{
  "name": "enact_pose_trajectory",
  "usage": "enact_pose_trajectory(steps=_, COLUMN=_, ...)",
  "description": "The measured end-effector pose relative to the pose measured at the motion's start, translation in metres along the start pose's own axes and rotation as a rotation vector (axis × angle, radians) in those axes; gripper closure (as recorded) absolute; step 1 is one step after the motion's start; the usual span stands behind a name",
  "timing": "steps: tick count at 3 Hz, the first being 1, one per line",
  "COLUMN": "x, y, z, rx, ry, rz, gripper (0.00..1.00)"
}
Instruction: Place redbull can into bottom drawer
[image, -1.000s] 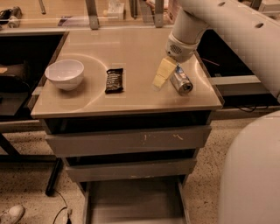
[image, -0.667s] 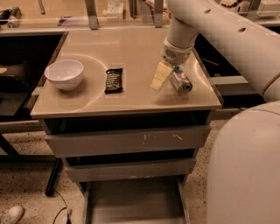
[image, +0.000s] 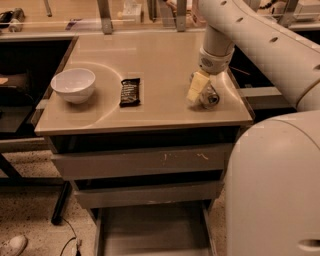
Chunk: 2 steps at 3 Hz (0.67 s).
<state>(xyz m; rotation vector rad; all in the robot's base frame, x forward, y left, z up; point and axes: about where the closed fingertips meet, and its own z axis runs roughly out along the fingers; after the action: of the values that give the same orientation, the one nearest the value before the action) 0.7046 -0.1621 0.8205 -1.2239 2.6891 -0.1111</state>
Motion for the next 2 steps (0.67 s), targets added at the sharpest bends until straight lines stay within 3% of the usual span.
enact_pose_trajectory(steps=2, x=-0.0001, y=-0.0013, z=-0.0003, rx=0.002, ry=-0.001, rz=0.002, gripper=0.42)
